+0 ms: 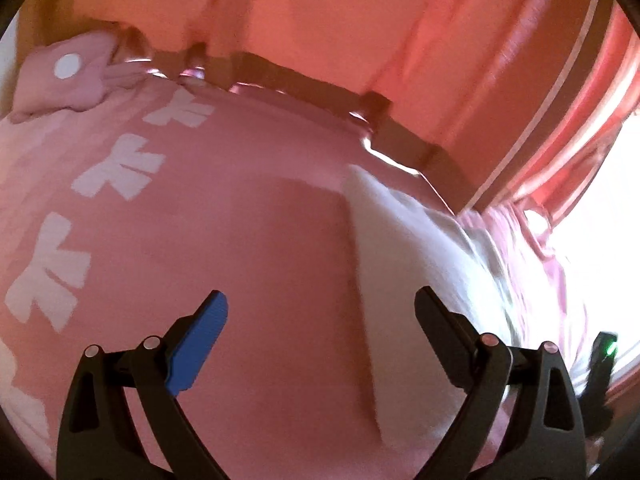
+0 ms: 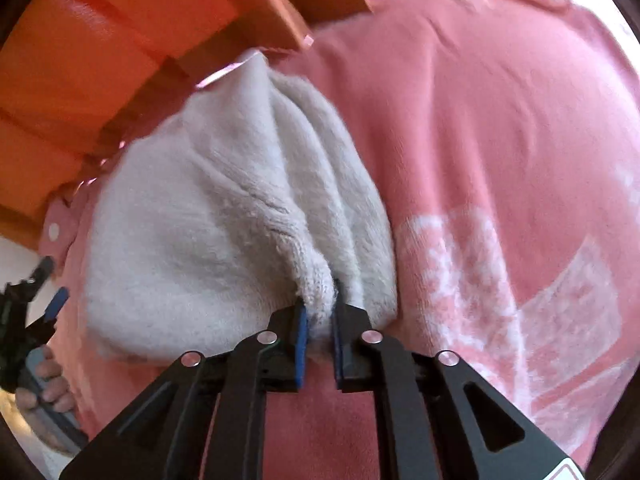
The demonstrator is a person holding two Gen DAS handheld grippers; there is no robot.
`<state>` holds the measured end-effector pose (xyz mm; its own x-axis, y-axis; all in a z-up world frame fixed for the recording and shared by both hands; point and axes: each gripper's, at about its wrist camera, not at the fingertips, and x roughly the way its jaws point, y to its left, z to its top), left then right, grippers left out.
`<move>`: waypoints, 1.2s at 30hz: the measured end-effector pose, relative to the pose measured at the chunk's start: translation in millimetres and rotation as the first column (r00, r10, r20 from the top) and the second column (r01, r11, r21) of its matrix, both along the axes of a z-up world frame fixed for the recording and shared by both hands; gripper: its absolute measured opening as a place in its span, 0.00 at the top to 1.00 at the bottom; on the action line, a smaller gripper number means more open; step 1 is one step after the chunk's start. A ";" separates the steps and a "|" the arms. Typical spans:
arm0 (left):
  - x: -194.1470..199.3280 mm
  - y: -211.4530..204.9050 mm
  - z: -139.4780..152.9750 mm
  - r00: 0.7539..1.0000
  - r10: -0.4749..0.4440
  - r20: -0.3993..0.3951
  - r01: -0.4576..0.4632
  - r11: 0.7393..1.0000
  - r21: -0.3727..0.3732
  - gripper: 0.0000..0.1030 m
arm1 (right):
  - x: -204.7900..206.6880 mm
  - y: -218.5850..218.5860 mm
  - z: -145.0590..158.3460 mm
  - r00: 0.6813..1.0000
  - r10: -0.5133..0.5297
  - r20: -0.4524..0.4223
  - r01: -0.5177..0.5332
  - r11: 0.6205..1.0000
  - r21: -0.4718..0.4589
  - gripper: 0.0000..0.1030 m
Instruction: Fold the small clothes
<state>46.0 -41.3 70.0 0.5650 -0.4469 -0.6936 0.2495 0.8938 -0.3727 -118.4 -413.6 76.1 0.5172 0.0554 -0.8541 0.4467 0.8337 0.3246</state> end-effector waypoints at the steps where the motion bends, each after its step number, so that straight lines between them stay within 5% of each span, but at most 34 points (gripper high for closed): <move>1: -3.0 -6.2 -1.6 1.000 -0.018 0.002 0.018 1.000 0.007 0.11 | 2.1 4.7 13.5 1.000 0.009 0.012 -0.009 0.999 -0.037 0.80; 4: -13.1 -23.3 -5.5 0.998 -0.069 0.002 0.069 0.997 0.019 0.11 | 9.5 10.9 44.7 0.996 0.040 0.083 -0.030 0.992 -0.126 0.76; 6: -19.2 -31.1 -7.8 0.995 -0.100 -0.002 0.100 0.995 0.023 0.11 | 19.0 8.7 52.1 0.992 0.052 0.112 -0.036 0.989 -0.141 0.60; 7: -23.0 -35.3 -9.5 0.994 -0.113 -0.002 0.113 0.993 0.031 0.11 | 30.2 4.8 50.6 0.992 0.051 0.116 -0.034 0.989 -0.145 0.53; 13: -35.3 -51.6 -18.0 0.986 -0.169 -0.001 0.168 0.983 0.068 0.10 | 88.3 -10.4 0.6 0.998 0.064 0.018 -0.063 0.997 -0.051 0.50; 14: -36.0 -52.0 -17.9 0.985 -0.174 -0.001 0.174 0.982 0.066 0.10 | 94.2 -9.6 -7.8 0.998 0.066 0.012 -0.066 0.997 -0.036 0.53; 16: -35.5 -51.4 -16.8 0.984 -0.176 0.000 0.176 0.982 0.065 0.10 | 96.1 -6.2 -1.6 0.996 0.070 0.053 -0.069 0.997 -0.029 0.91; 21: -32.6 -46.1 -13.5 0.985 -0.174 -0.016 0.174 0.984 0.037 0.09 | 57.0 -20.5 47.2 0.966 -0.004 0.260 0.009 1.000 -0.019 0.92; 25: -31.4 -49.6 -18.3 0.983 -0.181 -0.027 0.182 0.982 0.052 0.08 | 73.0 -30.1 -23.6 0.999 -0.009 0.034 0.012 0.996 -0.086 0.92; 27: -32.4 -51.3 -20.8 0.982 -0.188 -0.031 0.189 0.981 0.042 0.08 | 69.3 -23.9 -18.0 0.998 -0.003 0.057 0.011 0.990 -0.143 0.91; 32: -33.9 -52.6 -15.7 0.975 -0.221 -0.025 0.219 0.974 -0.053 0.07 | 47.3 -17.1 25.0 0.989 -0.029 0.145 0.049 0.990 -0.132 0.73; 34: -32.3 -54.1 -18.6 0.971 -0.236 -0.042 0.231 0.968 -0.093 0.06 | 33.0 -17.8 24.4 0.987 -0.040 0.153 0.062 0.988 -0.141 0.32; 36: -27.0 -58.1 -26.1 0.964 -0.251 -0.088 0.239 0.963 -0.124 0.06 | 30.6 -17.7 8.2 0.994 -0.008 0.108 0.022 0.992 -0.123 0.30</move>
<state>19.0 -99.4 43.9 0.3573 -0.6406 -0.6796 0.4110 0.7613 -0.5015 -87.8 -431.3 84.3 0.6060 -0.0558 -0.7935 0.4277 0.8640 0.2659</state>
